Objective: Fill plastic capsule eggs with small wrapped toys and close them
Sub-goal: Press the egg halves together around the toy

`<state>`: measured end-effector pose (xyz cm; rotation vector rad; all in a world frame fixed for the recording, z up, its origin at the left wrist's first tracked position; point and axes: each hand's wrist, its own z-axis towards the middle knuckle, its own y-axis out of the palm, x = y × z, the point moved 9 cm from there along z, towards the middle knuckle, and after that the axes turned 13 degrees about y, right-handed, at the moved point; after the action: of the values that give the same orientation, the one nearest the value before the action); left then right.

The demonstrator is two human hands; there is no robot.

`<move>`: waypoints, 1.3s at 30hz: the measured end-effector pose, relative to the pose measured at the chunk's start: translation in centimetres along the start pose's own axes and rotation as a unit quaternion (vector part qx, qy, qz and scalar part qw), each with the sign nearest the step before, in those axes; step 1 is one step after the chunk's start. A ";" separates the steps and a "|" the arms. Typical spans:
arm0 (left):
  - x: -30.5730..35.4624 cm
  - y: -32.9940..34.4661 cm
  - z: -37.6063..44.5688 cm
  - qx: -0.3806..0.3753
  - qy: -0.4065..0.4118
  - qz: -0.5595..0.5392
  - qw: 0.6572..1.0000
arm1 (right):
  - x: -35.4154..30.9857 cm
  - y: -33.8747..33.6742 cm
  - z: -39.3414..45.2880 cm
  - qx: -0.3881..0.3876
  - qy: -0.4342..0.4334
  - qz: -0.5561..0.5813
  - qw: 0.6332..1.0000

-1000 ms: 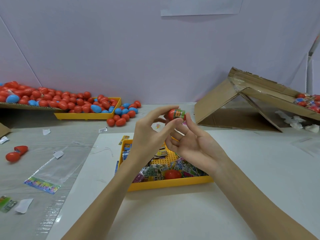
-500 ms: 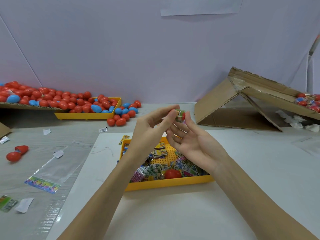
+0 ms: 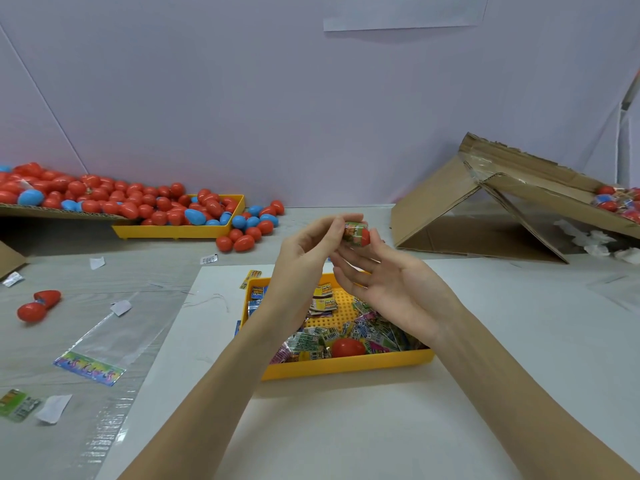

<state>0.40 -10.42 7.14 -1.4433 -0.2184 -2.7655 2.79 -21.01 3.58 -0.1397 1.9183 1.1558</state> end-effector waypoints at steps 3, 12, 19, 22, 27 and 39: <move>1.0 -0.1 0.3 -0.046 0.053 0.087 0.994 | -0.1 0.1 -0.2 0.001 0.009 0.013 1.000; 4.7 -0.5 0.0 -0.017 0.235 0.274 0.932 | 1.8 0.8 0.0 -0.031 0.091 0.129 0.987; 5.8 0.1 -0.6 0.008 0.299 0.385 0.873 | 0.4 -0.8 0.1 0.046 -0.005 0.014 0.999; 5.2 0.0 -0.1 -0.021 0.281 0.378 0.882 | -1.3 -1.0 -0.5 0.082 -0.093 -0.090 0.988; 2.4 -0.7 0.6 -0.051 0.149 0.203 0.966 | -1.9 -1.5 -0.8 0.113 -0.113 -0.101 0.982; 2.9 -2.5 0.6 0.015 0.184 0.186 0.965 | -2.3 0.2 -1.4 0.132 -0.198 -0.244 0.940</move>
<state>-0.98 -7.75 9.60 -0.8296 0.0180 -2.6279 3.26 -22.74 5.67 -0.2050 1.5389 0.5387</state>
